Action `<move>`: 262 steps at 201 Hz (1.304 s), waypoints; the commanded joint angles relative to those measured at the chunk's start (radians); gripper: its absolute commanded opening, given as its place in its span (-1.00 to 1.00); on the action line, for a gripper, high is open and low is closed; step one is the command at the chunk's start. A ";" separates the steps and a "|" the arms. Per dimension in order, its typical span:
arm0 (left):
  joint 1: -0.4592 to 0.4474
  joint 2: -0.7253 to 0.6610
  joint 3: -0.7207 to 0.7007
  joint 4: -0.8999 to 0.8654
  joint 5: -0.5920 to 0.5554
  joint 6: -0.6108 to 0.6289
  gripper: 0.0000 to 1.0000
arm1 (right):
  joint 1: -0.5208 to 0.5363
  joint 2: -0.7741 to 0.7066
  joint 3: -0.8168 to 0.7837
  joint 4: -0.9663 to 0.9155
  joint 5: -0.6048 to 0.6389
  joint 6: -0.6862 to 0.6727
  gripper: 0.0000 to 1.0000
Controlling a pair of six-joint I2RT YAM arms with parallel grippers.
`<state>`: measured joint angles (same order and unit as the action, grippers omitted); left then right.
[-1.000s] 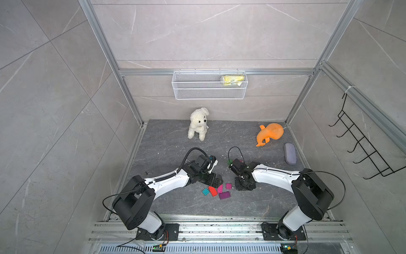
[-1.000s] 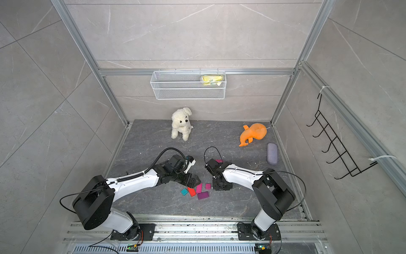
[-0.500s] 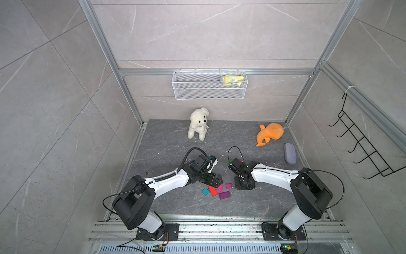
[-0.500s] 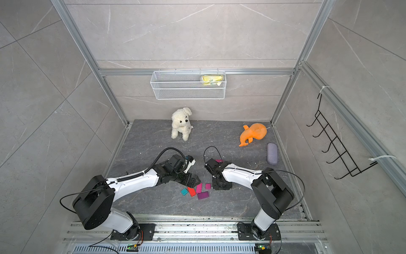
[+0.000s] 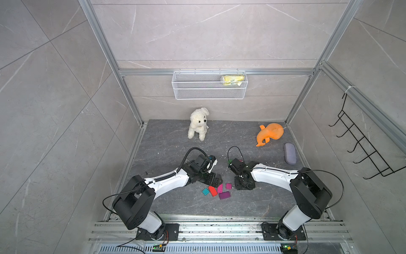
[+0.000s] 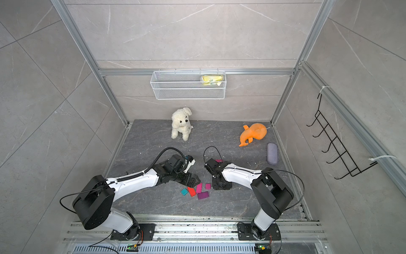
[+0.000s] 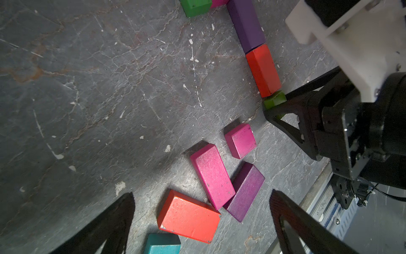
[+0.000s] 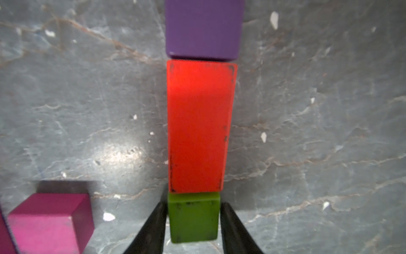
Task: Assemble the number 7 with building blocks
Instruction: Assemble the building block at the center of the board.
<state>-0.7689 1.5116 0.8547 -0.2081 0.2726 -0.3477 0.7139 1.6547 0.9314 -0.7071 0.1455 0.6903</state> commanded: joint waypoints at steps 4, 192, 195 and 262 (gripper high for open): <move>0.005 -0.004 0.016 0.013 0.032 0.004 1.00 | 0.006 -0.035 0.021 -0.033 0.019 0.023 -0.12; 0.011 -0.004 0.010 0.002 0.019 0.005 0.99 | 0.005 0.001 0.032 -0.034 0.020 0.033 -0.19; 0.010 -0.004 0.011 0.002 0.019 0.006 1.00 | 0.006 0.002 0.032 -0.035 0.020 0.033 -0.19; 0.012 -0.002 0.011 0.000 0.019 0.006 0.99 | 0.005 0.013 0.037 -0.039 0.025 0.036 -0.24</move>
<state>-0.7631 1.5116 0.8547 -0.2081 0.2722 -0.3477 0.7139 1.6497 0.9409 -0.7147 0.1467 0.7082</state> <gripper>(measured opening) 0.998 0.380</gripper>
